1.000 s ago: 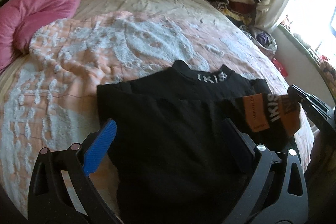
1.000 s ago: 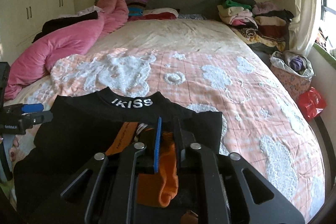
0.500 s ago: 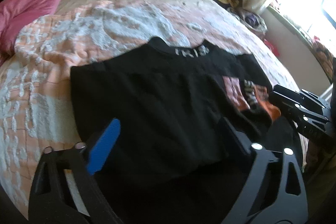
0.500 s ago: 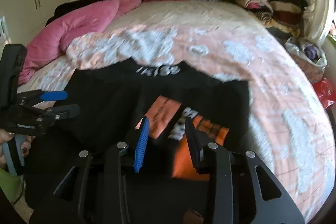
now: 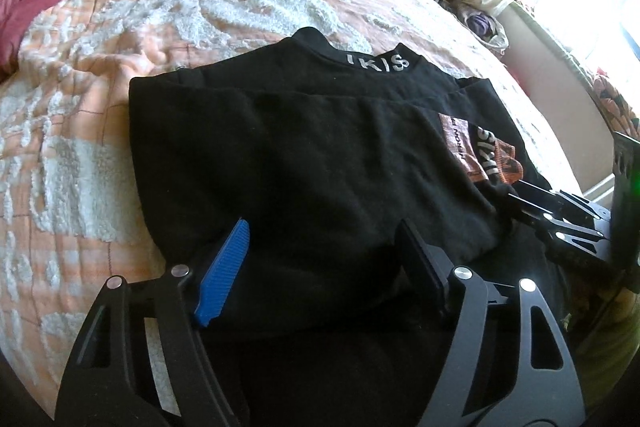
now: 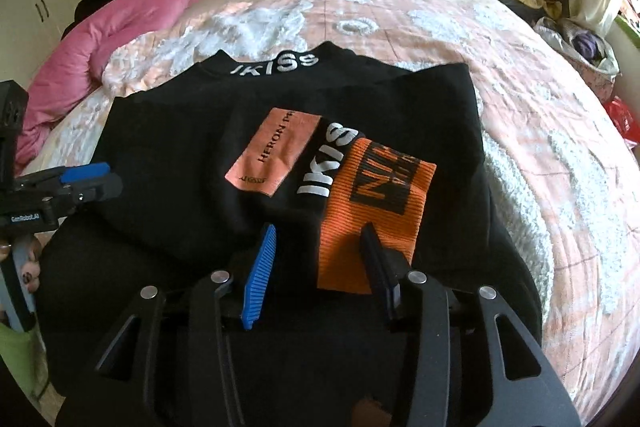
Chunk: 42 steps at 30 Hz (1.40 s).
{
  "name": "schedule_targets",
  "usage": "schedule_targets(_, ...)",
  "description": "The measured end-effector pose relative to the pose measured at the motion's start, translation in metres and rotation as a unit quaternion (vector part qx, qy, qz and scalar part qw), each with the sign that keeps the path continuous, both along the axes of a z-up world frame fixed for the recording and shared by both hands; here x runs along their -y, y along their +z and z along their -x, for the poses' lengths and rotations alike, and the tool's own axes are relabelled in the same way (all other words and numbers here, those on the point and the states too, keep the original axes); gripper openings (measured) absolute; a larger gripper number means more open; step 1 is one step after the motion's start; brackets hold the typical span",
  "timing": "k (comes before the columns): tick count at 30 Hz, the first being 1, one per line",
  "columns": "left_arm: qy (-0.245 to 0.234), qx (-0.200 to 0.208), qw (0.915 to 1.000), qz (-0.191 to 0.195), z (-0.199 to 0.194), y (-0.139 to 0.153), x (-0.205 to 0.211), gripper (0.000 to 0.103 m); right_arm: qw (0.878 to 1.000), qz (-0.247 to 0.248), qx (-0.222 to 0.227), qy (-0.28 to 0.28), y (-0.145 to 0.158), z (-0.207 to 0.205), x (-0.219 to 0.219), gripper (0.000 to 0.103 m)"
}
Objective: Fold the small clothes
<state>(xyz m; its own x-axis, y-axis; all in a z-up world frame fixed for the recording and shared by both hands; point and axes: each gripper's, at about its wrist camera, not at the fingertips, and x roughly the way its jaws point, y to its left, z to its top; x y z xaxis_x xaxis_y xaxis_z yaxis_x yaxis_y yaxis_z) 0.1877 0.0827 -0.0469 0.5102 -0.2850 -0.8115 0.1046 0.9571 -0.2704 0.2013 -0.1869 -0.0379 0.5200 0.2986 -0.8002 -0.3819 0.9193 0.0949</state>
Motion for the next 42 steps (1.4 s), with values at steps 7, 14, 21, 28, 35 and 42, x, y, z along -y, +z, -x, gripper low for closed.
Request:
schedule_targets(7, 0.004, 0.002, 1.0000, 0.002, 0.001, 0.008, 0.000, 0.068, 0.999, -0.027, 0.033, -0.002, 0.018, 0.015, 0.005, 0.072)
schedule_targets(14, 0.012, 0.017, 0.9998, -0.008, 0.007, 0.020, 0.000, 0.077, 0.997, -0.053, 0.051, -0.013, 0.033, 0.026, 0.015, 0.090)
schedule_targets(21, 0.022, 0.040, 0.9988, -0.019, 0.014, 0.034, -0.001, 0.094, 0.996, -0.067, 0.060, -0.025, 0.043, 0.034, 0.025, 0.095)
schedule_targets(28, 0.040, 0.054, 0.9973, -0.028, 0.025, 0.047, -0.007, 0.094, 0.995, -0.076, 0.067, -0.027, 0.053, 0.046, 0.032, 0.096)
schedule_targets(35, 0.063, 0.086, 0.9940, -0.025, 0.053, 0.064, -0.008, 0.094, 0.993, -0.088, 0.075, -0.018, 0.067, 0.062, 0.043, 0.097)
schedule_targets(42, 0.089, 0.094, 0.9914, -0.019, 0.092, 0.063, -0.010, 0.094, 0.992, -0.100, 0.079, -0.016, 0.077, 0.076, 0.055, 0.097)
